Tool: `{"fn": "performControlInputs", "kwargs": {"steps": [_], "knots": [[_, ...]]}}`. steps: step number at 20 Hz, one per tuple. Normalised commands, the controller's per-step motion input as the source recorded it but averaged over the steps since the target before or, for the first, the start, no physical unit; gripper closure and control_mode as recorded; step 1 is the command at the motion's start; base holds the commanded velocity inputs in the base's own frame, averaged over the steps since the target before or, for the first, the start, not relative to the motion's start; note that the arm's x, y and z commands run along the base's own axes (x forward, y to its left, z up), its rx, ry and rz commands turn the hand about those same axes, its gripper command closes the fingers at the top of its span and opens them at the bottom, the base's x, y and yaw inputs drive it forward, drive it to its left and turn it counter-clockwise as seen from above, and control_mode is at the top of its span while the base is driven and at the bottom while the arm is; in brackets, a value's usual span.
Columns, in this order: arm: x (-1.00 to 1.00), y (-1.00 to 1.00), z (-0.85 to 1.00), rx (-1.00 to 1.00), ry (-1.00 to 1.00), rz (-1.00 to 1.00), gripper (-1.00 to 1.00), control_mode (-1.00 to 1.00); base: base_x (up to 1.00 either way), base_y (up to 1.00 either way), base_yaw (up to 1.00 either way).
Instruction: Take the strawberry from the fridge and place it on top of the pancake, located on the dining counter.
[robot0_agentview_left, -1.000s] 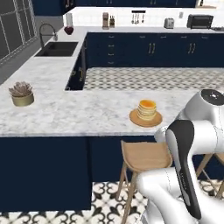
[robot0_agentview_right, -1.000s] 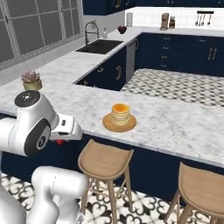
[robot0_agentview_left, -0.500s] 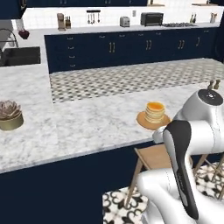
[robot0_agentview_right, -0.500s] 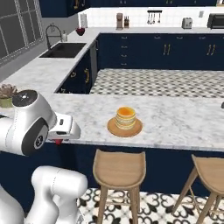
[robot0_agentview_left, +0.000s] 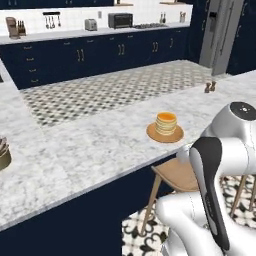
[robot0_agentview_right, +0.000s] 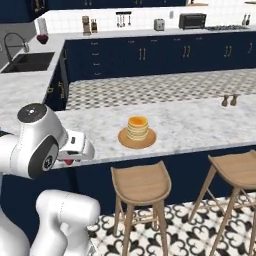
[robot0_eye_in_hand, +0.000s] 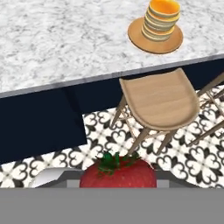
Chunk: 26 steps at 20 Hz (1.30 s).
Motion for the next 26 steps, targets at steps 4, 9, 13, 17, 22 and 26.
{"fn": "performControlInputs", "kwargs": {"steps": [4,9,13,17,22,26], "knots": [[0.0,0.0,0.0,0.0,0.0,0.0,1.0,1.0,0.17,0.71,-0.32],[0.0,0.0,0.0,0.0,0.0,0.0,1.0,1.0,1.0,0.03,-0.39],[0.0,0.0,0.0,0.0,0.0,0.0,1.0,1.0,1.0,-0.02,-0.26],[0.0,0.0,0.0,0.0,0.0,0.0,1.0,1.0,1.0,-0.1,-0.16],[0.4,-0.09,0.12,0.03,-0.02,-0.05,1.0,-1.0,0.6,-0.01,-0.1],[1.0,-0.32,0.38,0.06,-0.07,-0.15,1.0,-1.0,0.0,0.0,0.0]]}}
